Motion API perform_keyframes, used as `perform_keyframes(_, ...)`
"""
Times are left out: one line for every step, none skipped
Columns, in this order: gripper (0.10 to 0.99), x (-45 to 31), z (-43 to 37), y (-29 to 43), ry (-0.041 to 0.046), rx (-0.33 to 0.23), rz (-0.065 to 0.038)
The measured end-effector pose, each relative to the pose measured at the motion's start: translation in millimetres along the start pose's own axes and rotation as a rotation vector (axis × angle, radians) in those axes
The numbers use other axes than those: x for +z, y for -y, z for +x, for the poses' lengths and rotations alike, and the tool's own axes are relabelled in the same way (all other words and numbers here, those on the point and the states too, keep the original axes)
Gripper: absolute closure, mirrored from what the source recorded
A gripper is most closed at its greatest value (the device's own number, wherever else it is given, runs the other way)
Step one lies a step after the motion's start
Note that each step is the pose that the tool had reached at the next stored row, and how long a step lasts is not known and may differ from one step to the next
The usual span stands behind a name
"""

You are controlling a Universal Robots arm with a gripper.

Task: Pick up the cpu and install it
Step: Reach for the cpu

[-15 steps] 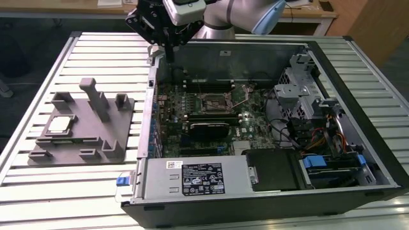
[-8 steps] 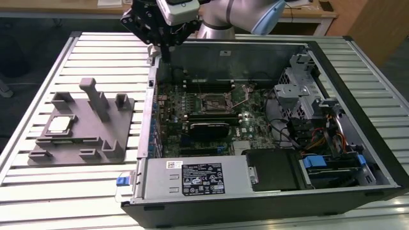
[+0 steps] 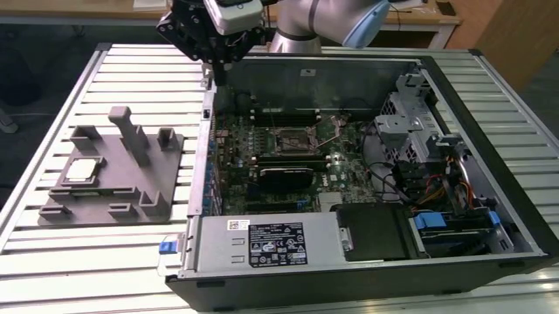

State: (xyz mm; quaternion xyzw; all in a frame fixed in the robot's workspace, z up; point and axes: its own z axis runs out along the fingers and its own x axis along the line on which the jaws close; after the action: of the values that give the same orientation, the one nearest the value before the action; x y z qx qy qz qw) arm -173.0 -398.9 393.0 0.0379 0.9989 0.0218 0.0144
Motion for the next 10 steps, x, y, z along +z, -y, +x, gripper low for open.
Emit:
perform_keyframes(0.980,0.0,1.2,0.1,0.0000,0.000,0.000)
perform_keyframes(0.980,0.0,2.4,0.2,0.0001,0.000,0.000)
perform_keyframes(0.980,-0.1,3.6,0.3,0.0002,0.000,0.000)
perform_keyframes(0.980,-0.1,4.8,0.4,0.0002,0.000,0.000)
perform_keyframes(0.980,-0.1,6.0,0.5,0.0002,0.000,0.000)
perform_keyframes(0.980,-0.1,7.3,0.6,0.0003,0.000,0.000)
perform_keyframes(0.980,-0.1,8.6,0.6,0.0004,0.000,0.000)
perform_keyframes(0.980,-0.2,9.9,0.7,0.0004,0.000,0.000)
perform_keyframes(0.980,-0.2,11.1,0.8,0.0005,0.000,0.000)
perform_keyframes(0.980,-0.2,12.4,0.9,0.0005,0.000,0.000)
